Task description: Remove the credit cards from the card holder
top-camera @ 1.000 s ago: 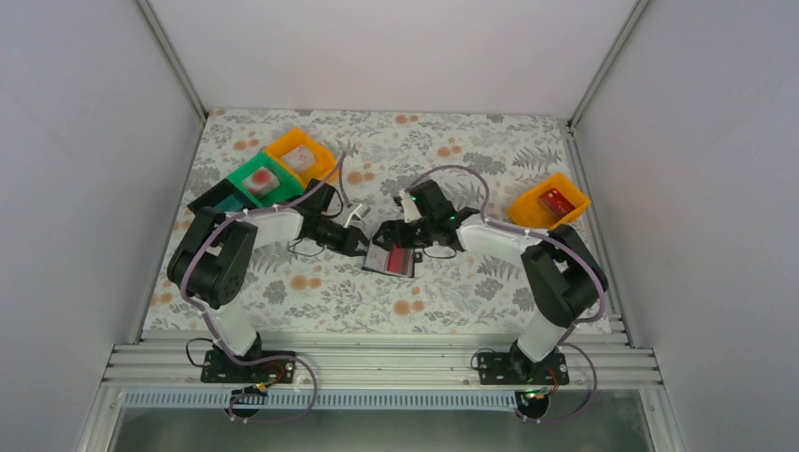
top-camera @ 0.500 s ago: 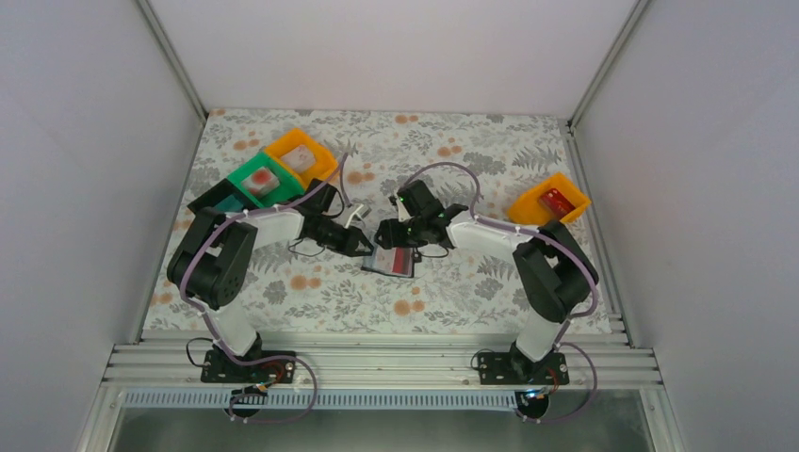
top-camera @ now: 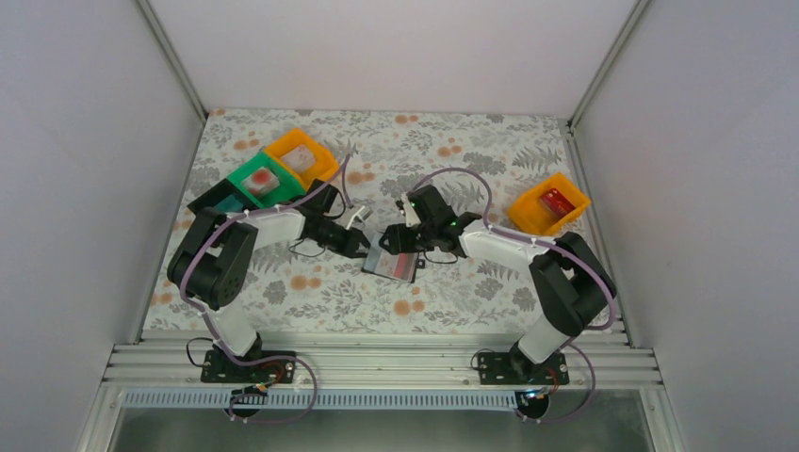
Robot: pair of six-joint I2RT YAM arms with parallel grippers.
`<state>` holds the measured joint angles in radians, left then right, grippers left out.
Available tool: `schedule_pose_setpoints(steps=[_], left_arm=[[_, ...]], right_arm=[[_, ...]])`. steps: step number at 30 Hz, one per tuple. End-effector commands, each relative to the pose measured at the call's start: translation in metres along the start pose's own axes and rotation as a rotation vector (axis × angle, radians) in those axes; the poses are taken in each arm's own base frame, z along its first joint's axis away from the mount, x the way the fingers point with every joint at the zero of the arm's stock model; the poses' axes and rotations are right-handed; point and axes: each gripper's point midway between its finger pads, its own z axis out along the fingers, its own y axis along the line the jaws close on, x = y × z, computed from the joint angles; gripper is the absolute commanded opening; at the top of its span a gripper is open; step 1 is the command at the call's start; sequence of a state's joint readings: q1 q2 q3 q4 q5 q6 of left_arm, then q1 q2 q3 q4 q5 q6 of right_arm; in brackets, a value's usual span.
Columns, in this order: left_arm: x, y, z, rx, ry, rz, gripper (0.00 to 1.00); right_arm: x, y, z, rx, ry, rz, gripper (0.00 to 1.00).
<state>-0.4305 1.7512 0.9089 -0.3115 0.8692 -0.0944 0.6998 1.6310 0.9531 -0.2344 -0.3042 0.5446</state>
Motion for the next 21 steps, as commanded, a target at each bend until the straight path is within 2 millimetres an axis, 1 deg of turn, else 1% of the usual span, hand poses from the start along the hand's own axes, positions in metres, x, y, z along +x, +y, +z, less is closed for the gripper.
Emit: schedule_pose_setpoints(steps=[1, 3, 4, 5, 9, 12, 14, 17, 21], left_arm=[[-0.018, -0.005, -0.005, -0.006, -0.039, 0.062, 0.14], [-0.021, -0.007, -0.009, -0.005, -0.045, 0.075, 0.39], [-0.023, -0.007, -0.012, -0.006, -0.054, 0.083, 0.46], [-0.025, -0.009, -0.016, -0.004, -0.064, 0.091, 0.5], [-0.028, -0.014, -0.025, 0.037, -0.089, 0.101, 0.59], [-0.022, -0.019, -0.023, 0.099, -0.078, 0.094, 0.68], [-0.018, -0.02, -0.019, 0.129, -0.068, 0.075, 0.72], [-0.014, -0.022, -0.017, 0.152, -0.062, 0.073, 0.74], [-0.016, -0.036, -0.019, 0.187, -0.07, 0.119, 0.76]], right_arm=[[0.0, 0.007, -0.009, -0.075, -0.012, -0.019, 0.5], [0.002, 0.002, -0.01, -0.074, -0.012, -0.014, 0.5], [0.003, 0.0, -0.009, -0.077, -0.009, -0.012, 0.5], [0.003, -0.001, -0.009, -0.081, -0.008, -0.013, 0.49], [0.001, -0.001, -0.01, -0.096, -0.014, -0.012, 0.49], [-0.003, -0.001, -0.011, -0.11, -0.022, -0.003, 0.49], [-0.006, 0.002, -0.013, -0.12, -0.028, 0.002, 0.49], [-0.011, 0.0, -0.015, -0.098, -0.039, 0.033, 0.49], [-0.018, -0.003, -0.016, -0.072, -0.055, 0.075, 0.49]])
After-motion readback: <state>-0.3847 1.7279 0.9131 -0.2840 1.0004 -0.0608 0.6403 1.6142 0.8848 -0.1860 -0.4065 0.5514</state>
